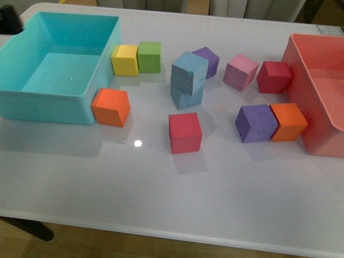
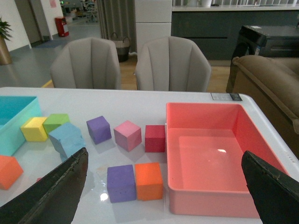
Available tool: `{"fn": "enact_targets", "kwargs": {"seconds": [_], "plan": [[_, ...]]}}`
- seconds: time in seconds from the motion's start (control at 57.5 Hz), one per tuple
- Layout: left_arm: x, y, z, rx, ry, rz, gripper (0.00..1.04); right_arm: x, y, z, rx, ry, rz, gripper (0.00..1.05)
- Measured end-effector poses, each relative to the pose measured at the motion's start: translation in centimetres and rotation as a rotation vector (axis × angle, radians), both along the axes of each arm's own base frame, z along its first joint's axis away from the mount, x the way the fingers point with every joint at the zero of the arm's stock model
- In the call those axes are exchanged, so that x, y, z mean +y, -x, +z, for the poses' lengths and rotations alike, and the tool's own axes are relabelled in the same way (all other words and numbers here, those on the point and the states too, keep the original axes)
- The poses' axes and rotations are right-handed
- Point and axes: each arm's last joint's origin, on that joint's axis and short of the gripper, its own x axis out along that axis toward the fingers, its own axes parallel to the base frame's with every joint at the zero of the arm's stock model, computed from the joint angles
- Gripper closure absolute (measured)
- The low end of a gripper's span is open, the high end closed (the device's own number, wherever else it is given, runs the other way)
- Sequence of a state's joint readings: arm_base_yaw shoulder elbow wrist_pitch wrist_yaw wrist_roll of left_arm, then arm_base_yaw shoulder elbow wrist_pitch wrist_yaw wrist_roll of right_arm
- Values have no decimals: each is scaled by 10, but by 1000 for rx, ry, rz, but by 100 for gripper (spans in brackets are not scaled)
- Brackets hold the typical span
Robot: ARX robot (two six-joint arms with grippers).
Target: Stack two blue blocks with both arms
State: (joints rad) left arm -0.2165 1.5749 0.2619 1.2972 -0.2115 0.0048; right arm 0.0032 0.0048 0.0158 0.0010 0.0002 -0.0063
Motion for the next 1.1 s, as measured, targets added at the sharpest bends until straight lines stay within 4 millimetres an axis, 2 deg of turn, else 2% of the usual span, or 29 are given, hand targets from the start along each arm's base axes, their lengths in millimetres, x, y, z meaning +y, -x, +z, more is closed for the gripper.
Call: {"fn": "enact_targets", "kwargs": {"seconds": [0.052,0.382,0.695,1.095], "plan": [[5,8,2,-1,4,-3,103,0,0,0,0,0,0,9],[27,49,18,-4,5,-1,103,0,0,0,0,0,0,9],[44,78,19,-4,6,9,103,0,0,0,0,0,0,9],[45,101,25,-21,6,0,103,0,0,0,0,0,0,9]]}}
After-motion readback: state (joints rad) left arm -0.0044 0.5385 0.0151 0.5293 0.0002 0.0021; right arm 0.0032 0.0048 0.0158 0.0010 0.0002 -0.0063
